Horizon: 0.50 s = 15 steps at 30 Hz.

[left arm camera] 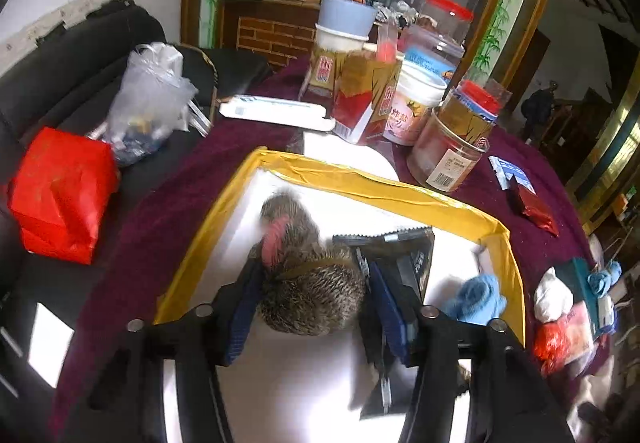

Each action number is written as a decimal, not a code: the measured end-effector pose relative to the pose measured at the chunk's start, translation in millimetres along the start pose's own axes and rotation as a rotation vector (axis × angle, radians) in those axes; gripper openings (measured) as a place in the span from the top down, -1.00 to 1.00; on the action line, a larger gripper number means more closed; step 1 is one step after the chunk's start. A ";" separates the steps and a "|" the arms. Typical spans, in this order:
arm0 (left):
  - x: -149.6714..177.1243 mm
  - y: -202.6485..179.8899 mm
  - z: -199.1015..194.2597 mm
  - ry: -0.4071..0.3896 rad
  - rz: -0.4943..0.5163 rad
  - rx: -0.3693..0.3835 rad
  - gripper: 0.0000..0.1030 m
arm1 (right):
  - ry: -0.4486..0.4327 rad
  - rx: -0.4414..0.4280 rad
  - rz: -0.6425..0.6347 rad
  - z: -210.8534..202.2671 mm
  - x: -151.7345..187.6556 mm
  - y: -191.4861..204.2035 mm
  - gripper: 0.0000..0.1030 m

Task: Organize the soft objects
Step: 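Lower knit sock into tray with left gripper while right gripper drops white cloth there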

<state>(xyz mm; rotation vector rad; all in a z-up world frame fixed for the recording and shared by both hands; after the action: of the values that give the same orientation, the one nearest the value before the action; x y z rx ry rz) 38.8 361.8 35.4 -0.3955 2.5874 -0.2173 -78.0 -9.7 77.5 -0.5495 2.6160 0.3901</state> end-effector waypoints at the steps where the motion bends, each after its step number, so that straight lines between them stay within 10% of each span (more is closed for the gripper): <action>1: -1.9 2.2 4.7 0.017 -0.014 0.015 -0.36 | -0.008 -0.009 -0.009 -4.9 -3.6 5.6 0.76; 15: 44.9 39.4 -27.3 -0.063 -0.206 0.094 -0.52 | 0.090 -0.180 -0.309 43.8 -78.2 147.4 0.76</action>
<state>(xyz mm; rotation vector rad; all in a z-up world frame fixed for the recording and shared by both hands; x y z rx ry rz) -21.6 386.9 29.2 -0.6242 2.4630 -0.3900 -62.2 160.3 102.7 -1.0365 2.5367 0.5121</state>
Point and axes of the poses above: each gripper's, at about its wrist camera, not at the fingertips, and z roughly the way its jaws point, y to its left, x to its underside, the point moved 3 cm from there along z, roughly the way its jaws point, and after that the axes turned 12 degrees about y, right-handed, at the moved point
